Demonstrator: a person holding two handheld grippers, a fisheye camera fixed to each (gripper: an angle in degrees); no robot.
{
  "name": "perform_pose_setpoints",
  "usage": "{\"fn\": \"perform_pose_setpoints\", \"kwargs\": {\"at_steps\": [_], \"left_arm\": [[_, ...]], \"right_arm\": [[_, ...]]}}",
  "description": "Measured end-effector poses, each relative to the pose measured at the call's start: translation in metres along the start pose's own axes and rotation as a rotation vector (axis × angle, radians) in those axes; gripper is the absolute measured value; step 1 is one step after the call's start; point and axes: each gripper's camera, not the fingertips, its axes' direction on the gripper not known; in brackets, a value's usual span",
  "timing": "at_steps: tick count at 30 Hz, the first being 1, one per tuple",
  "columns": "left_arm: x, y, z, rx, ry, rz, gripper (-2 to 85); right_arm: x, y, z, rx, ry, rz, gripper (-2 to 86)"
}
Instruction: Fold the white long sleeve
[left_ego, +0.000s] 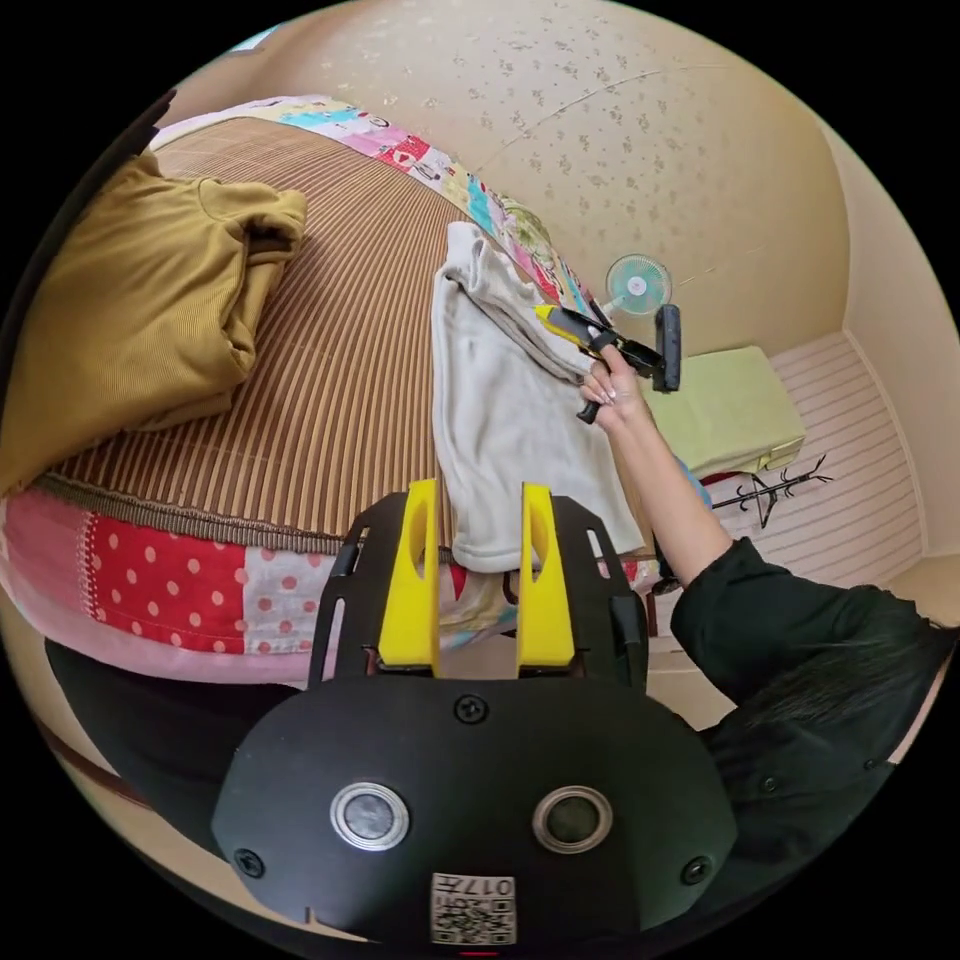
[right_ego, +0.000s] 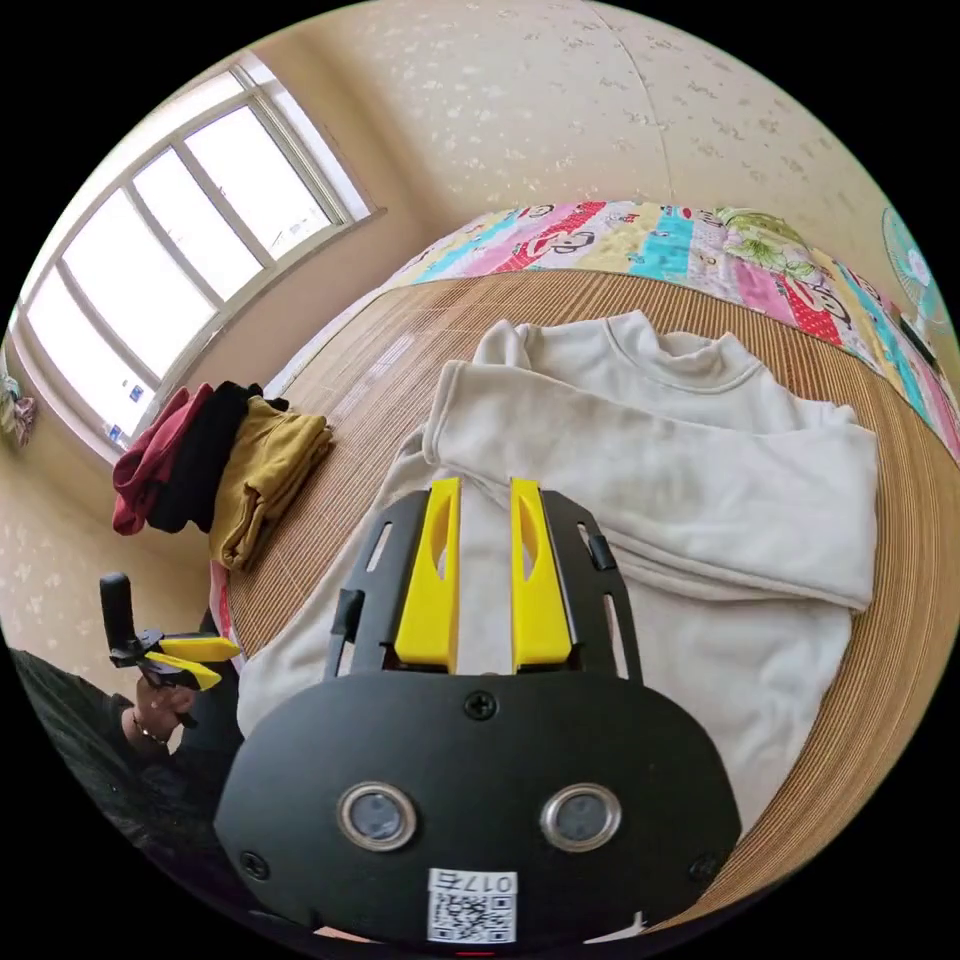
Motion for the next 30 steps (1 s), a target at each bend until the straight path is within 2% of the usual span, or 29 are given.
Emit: {"fn": "perform_pose_setpoints", "kwargs": {"at_steps": [3,7,9,11,13,15,18,20,23,27,30], "left_arm": [[-0.004,0.000,-0.004,0.001,-0.093,0.023,13.4],[-0.021,-0.001,0.012,-0.046,-0.150,0.028,12.8],[-0.029,-0.001,0.015,-0.029,-0.119,0.014,11.8],[-0.034,-0.005,0.019,-0.106,-0.020,-0.019,9.7],[-0.040,-0.002,0.028,-0.167,0.056,-0.028,7.7],[-0.048,0.005,0.025,-0.136,0.087,-0.040,6.4],[-0.063,0.004,0.006,-0.109,0.243,-0.013,5.2],[-0.080,0.002,-0.022,-0.072,0.526,-0.015,5.1],[-0.081,0.004,-0.071,0.005,0.791,0.039,4.8],[-0.056,0.001,-0.143,0.146,0.851,0.241,4.7],[-0.043,-0.025,-0.161,0.217,0.714,0.236,4.6]], "right_arm": [[0.018,0.078,-0.085,0.065,0.038,0.103,9.8],[0.055,0.204,-0.173,0.014,0.391,0.340,12.0],[0.074,0.254,-0.195,-0.037,0.445,0.449,12.4],[0.092,0.302,-0.211,-0.080,0.245,0.525,11.9],[0.089,0.324,-0.229,0.002,0.150,0.528,9.6],[0.089,0.334,-0.239,0.027,0.072,0.552,6.1],[0.083,0.342,-0.273,0.195,-0.144,0.530,4.0],[0.073,0.356,-0.321,0.432,-0.420,0.482,3.5],[0.039,0.370,-0.386,0.702,-0.617,0.354,3.2],[0.000,0.357,-0.445,0.847,-0.589,0.222,3.1],[-0.004,0.297,-0.449,0.719,-0.425,0.247,3.2]]}}
